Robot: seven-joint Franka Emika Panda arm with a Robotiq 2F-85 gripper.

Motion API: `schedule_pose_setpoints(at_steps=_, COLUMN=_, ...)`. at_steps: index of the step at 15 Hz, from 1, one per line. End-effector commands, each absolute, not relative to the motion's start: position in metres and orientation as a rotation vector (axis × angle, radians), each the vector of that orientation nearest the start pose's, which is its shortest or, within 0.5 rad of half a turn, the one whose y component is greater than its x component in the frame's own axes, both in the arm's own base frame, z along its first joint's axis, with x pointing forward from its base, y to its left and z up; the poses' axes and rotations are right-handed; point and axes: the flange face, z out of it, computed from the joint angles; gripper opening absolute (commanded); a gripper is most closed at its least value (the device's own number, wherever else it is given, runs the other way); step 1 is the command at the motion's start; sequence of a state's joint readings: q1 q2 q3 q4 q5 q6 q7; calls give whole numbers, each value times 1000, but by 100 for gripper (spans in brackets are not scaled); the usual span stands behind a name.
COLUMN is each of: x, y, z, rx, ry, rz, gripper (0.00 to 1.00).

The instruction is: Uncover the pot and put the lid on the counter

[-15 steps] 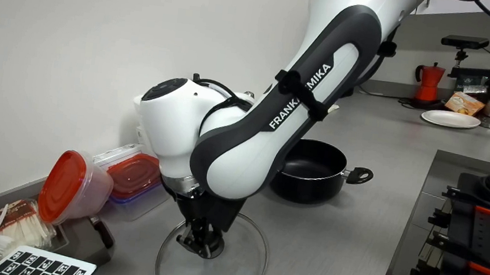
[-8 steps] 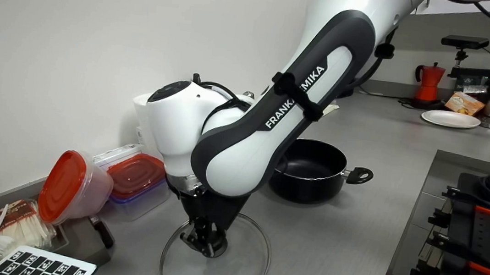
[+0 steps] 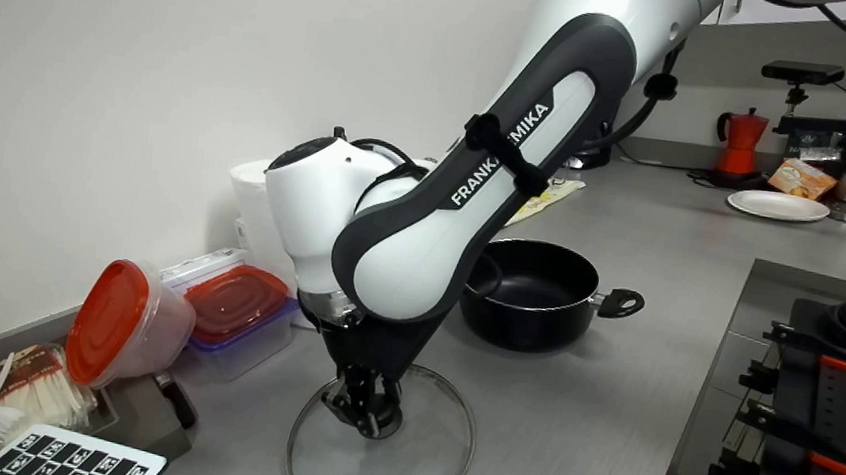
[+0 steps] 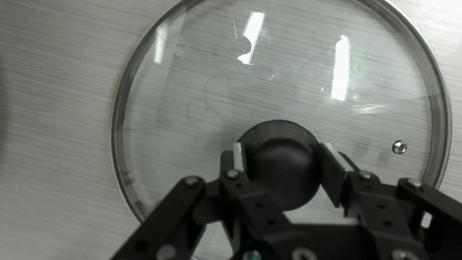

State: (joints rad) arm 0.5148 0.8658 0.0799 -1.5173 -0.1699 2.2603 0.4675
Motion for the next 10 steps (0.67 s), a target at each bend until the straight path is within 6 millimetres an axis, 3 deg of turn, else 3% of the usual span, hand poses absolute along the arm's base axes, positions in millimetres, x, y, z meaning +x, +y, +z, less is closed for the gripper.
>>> schedule_pose_setpoints(at_steps=1, x=581, y=368, z=148, rx=-3215, ry=-362, rz=177, gripper=81)
schedule_pose_setpoints(at_steps=3, x=583, y=362, z=151, rx=-3219, ry=-356, rz=189, gripper=98)
schedule_pose_setpoints(at_steps=4, x=583, y=359, z=152, rx=-3220, ry=-356, rz=196, gripper=99)
schedule_pose_setpoints(at_steps=5, x=588, y=365, z=141, rx=-3241, ry=-343, rz=151, gripper=87)
schedule_pose_setpoints(at_steps=7, x=590, y=361, z=142, rx=-3242, ry=-340, rz=158, gripper=99)
schedule_pose_setpoints(at_steps=10, x=590, y=361, z=143, rx=-3240, ry=-340, rz=160, gripper=100)
